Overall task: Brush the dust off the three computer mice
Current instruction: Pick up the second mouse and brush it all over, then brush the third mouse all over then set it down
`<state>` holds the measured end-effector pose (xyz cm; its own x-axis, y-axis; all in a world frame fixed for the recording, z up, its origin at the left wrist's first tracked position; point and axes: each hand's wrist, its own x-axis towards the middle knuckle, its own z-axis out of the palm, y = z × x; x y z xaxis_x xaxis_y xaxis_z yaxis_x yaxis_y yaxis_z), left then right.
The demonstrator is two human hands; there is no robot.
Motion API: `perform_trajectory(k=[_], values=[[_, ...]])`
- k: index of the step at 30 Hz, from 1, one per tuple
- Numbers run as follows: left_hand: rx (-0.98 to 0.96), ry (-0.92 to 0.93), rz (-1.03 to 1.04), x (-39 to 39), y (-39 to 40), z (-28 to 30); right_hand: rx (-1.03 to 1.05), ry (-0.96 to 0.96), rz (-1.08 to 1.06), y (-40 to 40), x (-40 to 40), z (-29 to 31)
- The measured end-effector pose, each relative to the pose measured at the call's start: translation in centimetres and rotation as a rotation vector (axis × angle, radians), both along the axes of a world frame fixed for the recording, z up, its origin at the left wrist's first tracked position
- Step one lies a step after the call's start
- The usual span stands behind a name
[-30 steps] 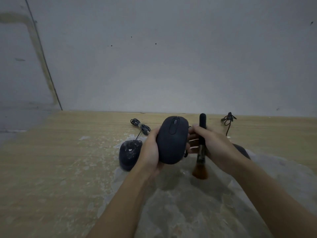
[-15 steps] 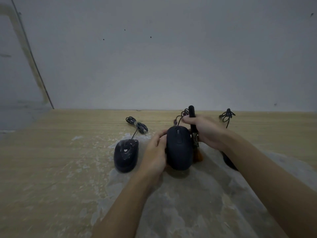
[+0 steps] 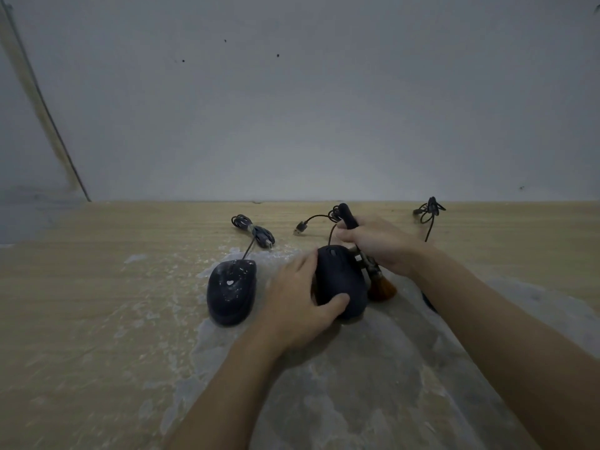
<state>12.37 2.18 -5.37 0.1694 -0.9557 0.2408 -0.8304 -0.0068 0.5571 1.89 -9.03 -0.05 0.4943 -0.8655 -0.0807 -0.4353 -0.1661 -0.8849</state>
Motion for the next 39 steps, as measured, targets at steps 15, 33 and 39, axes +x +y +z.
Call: perform_trajectory(k=[15,33,39], values=[[0.098,-0.048,-0.079,0.5,1.2,1.1,-0.099,-0.132,-0.045,2.4,-2.4,-0.4],[-0.244,0.115,0.069,2.5,4.0,3.4,-0.451,-0.337,-0.251,7.4,-3.6,1.9],[-0.192,0.038,0.369,6.8,6.6,2.1,-0.214,-0.462,-0.302,9.1,0.2,-0.1]])
